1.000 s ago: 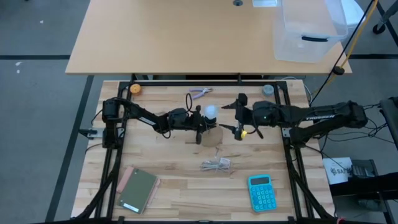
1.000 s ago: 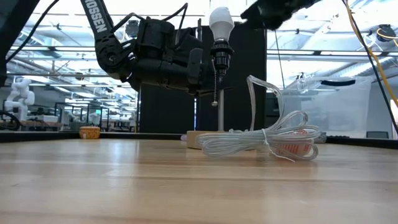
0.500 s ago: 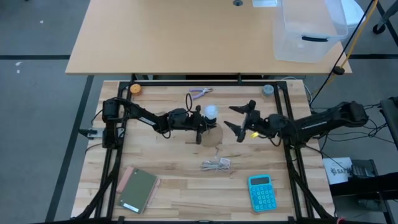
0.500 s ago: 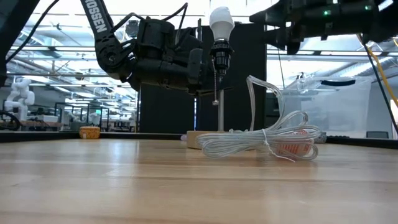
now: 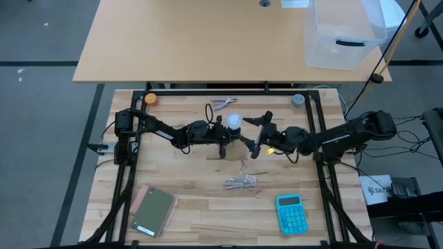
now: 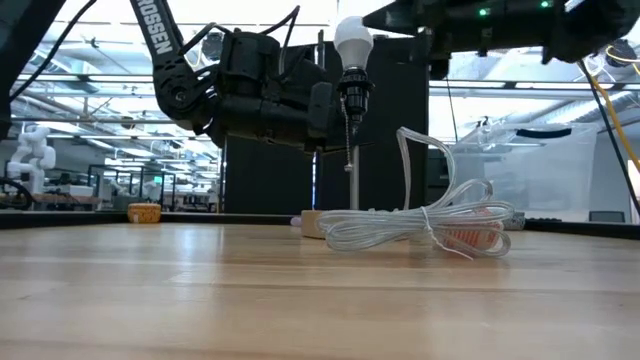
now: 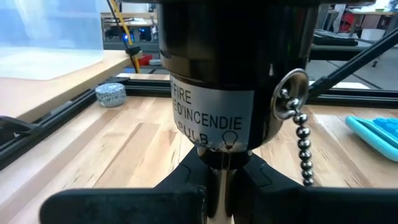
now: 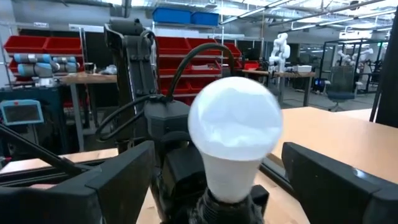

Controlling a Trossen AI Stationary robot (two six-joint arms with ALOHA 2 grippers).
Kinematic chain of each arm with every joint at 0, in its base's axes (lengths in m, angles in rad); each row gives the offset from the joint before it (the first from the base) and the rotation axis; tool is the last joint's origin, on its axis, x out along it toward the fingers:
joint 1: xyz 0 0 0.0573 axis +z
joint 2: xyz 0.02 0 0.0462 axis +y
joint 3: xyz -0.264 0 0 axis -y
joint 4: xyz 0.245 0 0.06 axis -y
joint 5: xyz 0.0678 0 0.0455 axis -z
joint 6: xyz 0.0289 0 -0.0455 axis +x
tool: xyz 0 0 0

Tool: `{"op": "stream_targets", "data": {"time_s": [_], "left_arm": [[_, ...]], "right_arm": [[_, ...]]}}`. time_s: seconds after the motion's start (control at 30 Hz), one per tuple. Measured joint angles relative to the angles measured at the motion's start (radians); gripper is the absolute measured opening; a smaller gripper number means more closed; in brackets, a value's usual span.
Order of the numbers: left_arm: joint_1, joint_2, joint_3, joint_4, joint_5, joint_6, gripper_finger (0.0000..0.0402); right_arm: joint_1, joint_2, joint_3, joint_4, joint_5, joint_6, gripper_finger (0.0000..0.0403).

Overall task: Screw lightbulb
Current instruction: Remove the light bulb from the brown lamp

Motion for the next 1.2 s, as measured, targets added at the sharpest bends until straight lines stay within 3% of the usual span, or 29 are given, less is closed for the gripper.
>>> {"op": "stream_targets", "data": {"time_s": [0.1, 0.53, 0.83, 1.0, 1.2], "left_arm": [[0.0, 0.0, 0.0, 0.0, 0.0, -0.001, 0.003], [-0.002, 0.0, 0.0, -0.001, -0.019, -0.012, 0.003], [-0.003, 0.0, 0.0, -0.001, -0.019, -0.011, 0.003], [-0.003, 0.0, 0.001, -0.001, -0.02, -0.016, 0.003], [-0.003, 0.0, 0.001, -0.001, -0.019, -0.012, 0.003]], "right_arm": [[0.0, 0.047, 0.044, -0.001, 0.009, -0.001, 0.0345], [0.0, 0.201, 0.206, -0.009, 0.217, -0.077, 0.0345], [-0.015, 0.19, 0.214, -0.034, 0.214, -0.076, 0.0315], [-0.048, 0.19, 0.214, -0.108, 0.173, 0.0, 0.0296], [-0.056, 0.191, 0.214, -0.103, 0.131, -0.018, 0.0275]]}}
